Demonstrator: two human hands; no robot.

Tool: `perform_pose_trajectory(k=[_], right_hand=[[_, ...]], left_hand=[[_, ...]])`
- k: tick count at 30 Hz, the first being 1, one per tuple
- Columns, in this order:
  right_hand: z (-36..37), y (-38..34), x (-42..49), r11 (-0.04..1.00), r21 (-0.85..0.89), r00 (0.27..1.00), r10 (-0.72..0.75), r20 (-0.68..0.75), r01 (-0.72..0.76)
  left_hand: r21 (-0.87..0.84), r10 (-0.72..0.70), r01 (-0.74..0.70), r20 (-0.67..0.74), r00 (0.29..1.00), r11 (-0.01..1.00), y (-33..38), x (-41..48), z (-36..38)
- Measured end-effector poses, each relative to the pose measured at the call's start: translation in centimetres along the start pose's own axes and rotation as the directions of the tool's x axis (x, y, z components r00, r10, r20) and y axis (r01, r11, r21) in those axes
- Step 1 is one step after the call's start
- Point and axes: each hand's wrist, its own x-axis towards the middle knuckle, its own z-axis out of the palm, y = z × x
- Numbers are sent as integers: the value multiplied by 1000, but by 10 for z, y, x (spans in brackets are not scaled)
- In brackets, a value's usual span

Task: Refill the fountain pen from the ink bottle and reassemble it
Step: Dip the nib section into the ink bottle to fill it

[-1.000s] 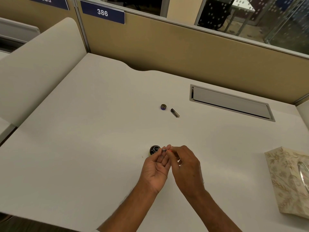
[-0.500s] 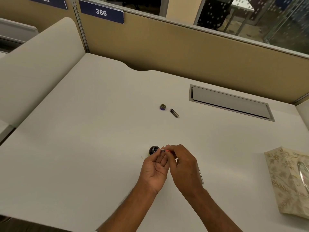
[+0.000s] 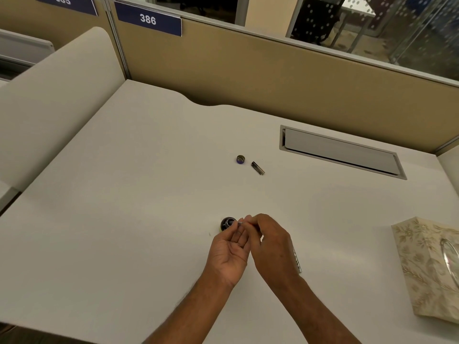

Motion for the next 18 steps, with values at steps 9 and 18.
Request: perform_pose_trajectory(k=[9, 18], right_hand=[[-2, 2, -1, 999, -31, 999, -33, 12, 33], [-4, -1, 0, 997, -70, 999, -29, -14, 28]], left_hand=[[-26, -7, 7, 10, 1000, 1000, 0, -3, 3], [-56, -10, 11, 13, 1000, 998, 0, -2, 4]])
